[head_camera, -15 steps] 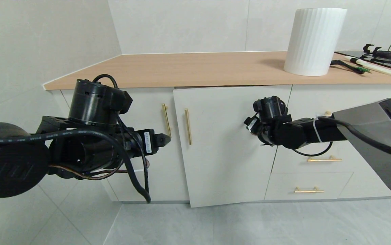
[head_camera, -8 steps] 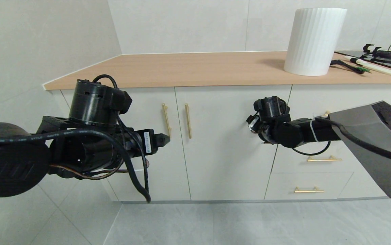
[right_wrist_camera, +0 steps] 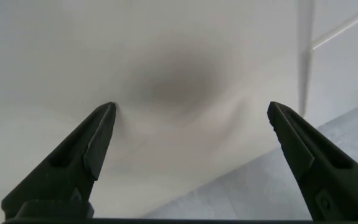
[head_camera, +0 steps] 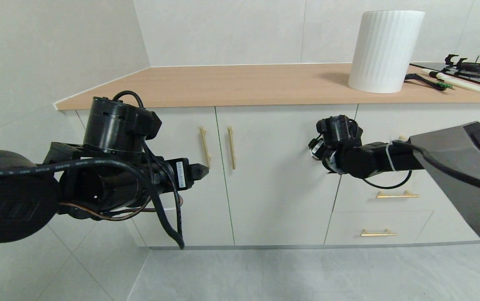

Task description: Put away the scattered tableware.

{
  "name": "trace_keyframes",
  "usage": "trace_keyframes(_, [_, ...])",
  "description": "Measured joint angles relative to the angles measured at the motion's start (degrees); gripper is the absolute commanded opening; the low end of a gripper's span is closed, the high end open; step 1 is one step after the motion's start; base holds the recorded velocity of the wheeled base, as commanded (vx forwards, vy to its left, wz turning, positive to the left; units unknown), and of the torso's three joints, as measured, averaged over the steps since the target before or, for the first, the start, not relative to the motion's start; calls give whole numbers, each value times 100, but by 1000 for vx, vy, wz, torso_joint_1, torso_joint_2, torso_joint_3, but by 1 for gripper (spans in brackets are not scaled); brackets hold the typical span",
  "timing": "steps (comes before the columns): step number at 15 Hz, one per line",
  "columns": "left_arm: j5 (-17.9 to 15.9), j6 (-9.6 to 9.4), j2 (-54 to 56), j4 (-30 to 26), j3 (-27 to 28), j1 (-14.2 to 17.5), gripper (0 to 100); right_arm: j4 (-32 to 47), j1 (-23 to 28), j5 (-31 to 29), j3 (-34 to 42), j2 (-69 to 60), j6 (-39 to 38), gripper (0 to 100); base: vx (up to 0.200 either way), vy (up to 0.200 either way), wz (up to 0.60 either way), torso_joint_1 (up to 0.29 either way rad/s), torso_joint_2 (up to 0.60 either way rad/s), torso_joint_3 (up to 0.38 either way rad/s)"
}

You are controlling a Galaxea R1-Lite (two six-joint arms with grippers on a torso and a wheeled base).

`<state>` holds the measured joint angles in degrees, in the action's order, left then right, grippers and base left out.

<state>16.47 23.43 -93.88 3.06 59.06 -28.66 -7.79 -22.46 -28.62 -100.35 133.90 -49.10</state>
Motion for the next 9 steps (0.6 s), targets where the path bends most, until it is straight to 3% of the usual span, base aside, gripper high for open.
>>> trace_keyframes(3, [60, 2, 215, 0, -83, 38, 100, 32, -135, 279, 1058, -1114, 35, 100, 0, 0, 0, 0, 0, 0])
trace_keyframes(5, [283, 2, 564, 0, -372, 59, 100, 35, -155, 361, 1971, -2128, 191, 100, 0, 0, 0, 0, 0, 0])
trace_keyframes(9, [762, -72, 1830, 5, -1604, 63, 100, 43, -182, 424, 4380, -4656, 964, 100, 0, 0, 0, 0, 0, 0])
